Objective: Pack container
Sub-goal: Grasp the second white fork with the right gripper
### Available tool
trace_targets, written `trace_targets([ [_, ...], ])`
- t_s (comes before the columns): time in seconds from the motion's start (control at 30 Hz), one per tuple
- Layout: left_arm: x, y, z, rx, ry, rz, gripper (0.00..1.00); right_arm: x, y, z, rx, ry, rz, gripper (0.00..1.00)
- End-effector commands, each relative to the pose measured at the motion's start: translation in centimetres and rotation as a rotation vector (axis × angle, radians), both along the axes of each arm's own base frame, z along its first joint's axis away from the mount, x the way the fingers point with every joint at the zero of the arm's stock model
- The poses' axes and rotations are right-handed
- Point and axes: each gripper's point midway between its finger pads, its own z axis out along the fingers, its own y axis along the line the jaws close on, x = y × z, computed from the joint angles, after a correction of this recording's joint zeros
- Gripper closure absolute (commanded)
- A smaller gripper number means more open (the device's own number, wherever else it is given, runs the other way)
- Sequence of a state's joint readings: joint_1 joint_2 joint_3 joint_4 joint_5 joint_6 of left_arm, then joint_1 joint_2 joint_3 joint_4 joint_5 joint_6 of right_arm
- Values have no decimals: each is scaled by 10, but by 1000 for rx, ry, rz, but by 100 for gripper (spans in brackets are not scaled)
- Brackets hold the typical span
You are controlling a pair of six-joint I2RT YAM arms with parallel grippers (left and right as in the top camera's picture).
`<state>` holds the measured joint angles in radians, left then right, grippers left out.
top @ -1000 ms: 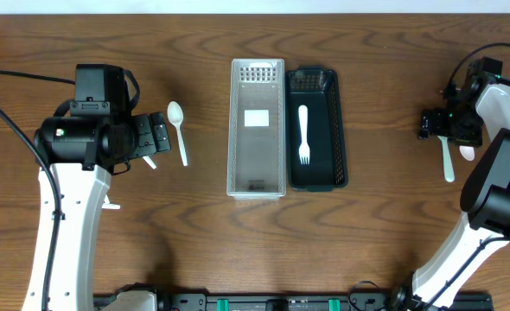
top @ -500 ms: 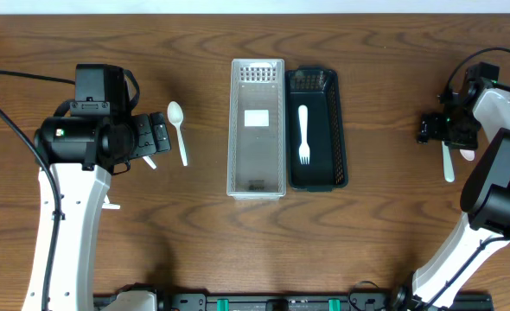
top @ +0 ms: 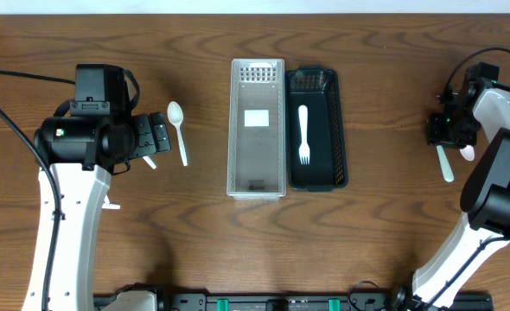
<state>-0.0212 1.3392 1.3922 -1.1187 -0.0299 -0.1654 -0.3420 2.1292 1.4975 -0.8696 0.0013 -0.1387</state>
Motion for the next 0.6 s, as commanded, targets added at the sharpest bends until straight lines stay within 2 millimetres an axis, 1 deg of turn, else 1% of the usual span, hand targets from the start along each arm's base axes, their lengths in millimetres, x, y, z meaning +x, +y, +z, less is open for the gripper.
trace_targets([
  [0.0,2,2,2,-2,-5,21,2,-8,3,-9,23,26,-8,74],
  [0.03,2,2,2,-2,-5,21,2,-8,3,-9,23,26,-8,78],
  [0.1,2,2,2,-2,-5,21,2,-8,3,-9,23,26,-8,81],
  [0.27,2,2,2,-2,-5,21,2,-8,3,-9,24,24,-16,82],
  [0.3,2,2,2,-2,-5,21,2,-8,3,-9,24,24,-18,83],
  [0.37,2,2,2,-2,-5,21,2,-7,3,-9,25,23,-32,84],
  [0.43,2,2,2,-2,-5,21,2,-6,5,-5,30,22,-41,84],
  [0.53,2,2,2,-2,-5,21,2,2,14,12,43,-8,-21,83],
  [0.57,2,2,2,-2,-5,20,2,8,18,23,41,-30,-9,83],
])
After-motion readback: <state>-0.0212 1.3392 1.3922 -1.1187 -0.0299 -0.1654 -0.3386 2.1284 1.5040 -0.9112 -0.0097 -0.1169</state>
